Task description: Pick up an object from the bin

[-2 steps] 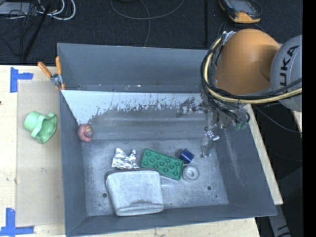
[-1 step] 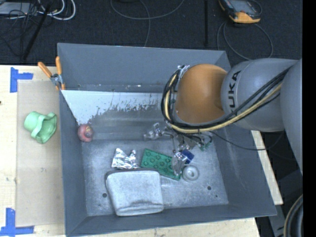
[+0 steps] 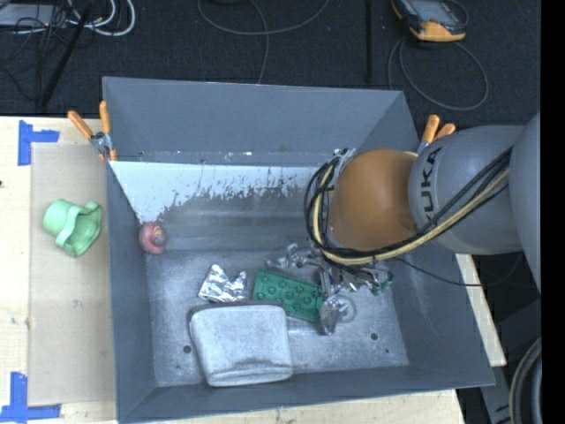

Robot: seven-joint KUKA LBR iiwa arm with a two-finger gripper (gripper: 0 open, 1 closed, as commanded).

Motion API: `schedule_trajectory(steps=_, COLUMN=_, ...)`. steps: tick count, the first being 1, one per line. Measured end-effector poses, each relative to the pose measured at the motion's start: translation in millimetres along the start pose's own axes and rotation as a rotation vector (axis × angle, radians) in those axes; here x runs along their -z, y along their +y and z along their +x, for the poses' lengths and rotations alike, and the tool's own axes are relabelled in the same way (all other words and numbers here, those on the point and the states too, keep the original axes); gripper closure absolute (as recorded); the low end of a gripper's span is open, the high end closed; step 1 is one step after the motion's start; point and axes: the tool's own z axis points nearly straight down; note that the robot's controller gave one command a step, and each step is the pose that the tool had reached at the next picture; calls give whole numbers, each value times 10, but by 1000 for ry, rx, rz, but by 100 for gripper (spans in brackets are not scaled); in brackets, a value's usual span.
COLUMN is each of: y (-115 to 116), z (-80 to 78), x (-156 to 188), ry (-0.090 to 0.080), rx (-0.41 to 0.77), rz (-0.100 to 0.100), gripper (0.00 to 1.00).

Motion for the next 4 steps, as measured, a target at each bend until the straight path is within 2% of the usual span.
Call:
schedule_trajectory(steps=1, y=-10, z=-40, x=52, ry=-5, rx=3, rz=4, gripper=100)
schedule_trajectory(steps=2, y=-65, z=-226, x=1399, ry=2, rx=214, rz=2, gripper=100)
schedule_trajectory(steps=3, y=-40, z=-519, x=2237, ry=4, rx=497, rz=-1, gripper=100)
schedule_trajectory(steps=4, y=44, z=-652, x=1727, ry=10, rx=704, rz=-10, gripper=100)
